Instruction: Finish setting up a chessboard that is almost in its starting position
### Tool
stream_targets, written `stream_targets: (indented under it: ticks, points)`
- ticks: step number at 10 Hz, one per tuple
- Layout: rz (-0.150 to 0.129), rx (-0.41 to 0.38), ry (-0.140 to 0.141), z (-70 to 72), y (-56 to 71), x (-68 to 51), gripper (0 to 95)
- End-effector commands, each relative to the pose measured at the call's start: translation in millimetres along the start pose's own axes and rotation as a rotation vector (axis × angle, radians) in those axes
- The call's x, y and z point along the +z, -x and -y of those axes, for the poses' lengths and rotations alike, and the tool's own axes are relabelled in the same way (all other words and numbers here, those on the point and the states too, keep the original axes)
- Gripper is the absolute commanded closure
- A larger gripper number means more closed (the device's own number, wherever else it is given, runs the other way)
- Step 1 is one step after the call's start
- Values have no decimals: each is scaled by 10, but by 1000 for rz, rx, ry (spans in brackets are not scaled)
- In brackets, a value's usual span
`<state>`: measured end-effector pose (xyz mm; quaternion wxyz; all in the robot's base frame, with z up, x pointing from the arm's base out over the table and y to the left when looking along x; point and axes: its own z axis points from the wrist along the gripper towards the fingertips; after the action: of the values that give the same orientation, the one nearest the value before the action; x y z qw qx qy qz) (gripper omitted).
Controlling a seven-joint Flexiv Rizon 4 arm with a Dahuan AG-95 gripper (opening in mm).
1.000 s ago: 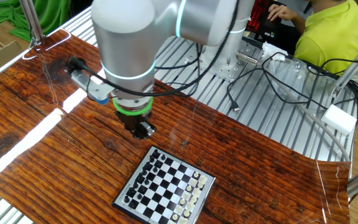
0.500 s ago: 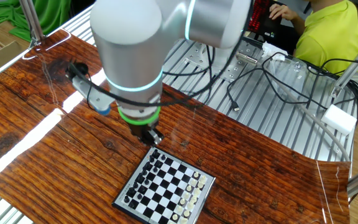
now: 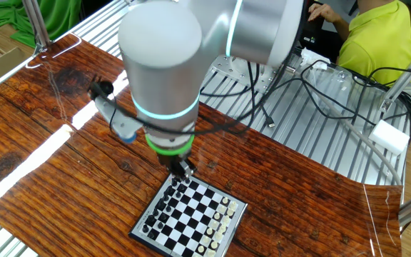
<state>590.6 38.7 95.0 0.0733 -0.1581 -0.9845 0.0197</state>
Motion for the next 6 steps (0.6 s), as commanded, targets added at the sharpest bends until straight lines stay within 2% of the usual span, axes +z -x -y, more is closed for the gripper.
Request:
stream_targets:
  ticks: [1,5,6]
  points:
    - [1,13,5,-58,26,13,950]
    - [14,50,9,-210,80,-21,950]
    - [27,59,15,-238,106,-14,950]
